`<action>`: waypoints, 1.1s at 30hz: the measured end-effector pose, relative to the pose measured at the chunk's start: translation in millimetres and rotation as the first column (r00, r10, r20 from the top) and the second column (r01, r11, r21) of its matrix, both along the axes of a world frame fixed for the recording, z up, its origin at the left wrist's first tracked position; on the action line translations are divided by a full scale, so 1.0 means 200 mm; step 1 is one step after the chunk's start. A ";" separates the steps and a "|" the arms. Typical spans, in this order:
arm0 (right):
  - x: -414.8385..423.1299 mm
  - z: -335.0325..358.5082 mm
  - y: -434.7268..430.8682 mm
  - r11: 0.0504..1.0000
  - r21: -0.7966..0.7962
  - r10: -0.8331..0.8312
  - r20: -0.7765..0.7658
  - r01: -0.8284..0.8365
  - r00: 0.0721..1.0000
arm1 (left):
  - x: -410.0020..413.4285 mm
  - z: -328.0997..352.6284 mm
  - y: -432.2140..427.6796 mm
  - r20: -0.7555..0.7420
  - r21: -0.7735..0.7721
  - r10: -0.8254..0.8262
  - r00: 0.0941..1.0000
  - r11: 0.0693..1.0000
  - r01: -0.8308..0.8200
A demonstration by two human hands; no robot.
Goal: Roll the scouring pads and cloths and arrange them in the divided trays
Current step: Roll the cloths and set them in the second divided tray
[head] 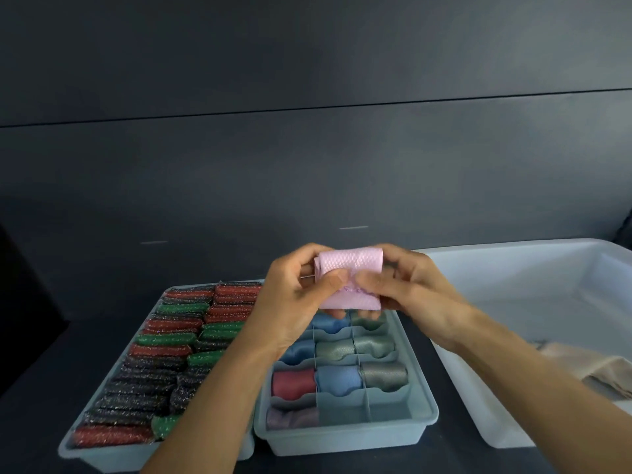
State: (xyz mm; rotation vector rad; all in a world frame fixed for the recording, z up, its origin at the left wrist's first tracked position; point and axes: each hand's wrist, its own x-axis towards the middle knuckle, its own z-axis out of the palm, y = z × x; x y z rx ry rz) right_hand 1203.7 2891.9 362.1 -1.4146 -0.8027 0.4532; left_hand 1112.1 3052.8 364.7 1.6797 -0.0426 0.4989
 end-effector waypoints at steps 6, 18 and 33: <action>-0.04 -0.05 0.04 0.981 0.140 0.161 -0.227 -0.132 0.960 | -0.06 -0.05 0.06 -0.085 -0.306 -0.185 0.979 0.940 0.151; -0.11 -0.16 0.02 0.872 -0.479 0.155 0.074 -0.101 0.985 | -0.12 -0.30 0.23 -0.456 -0.087 -0.326 0.828 0.942 0.323; -0.21 -0.28 0.09 0.447 -0.831 0.542 0.546 0.331 0.639 | -0.11 -0.43 0.10 -0.563 0.717 0.043 0.825 0.522 0.462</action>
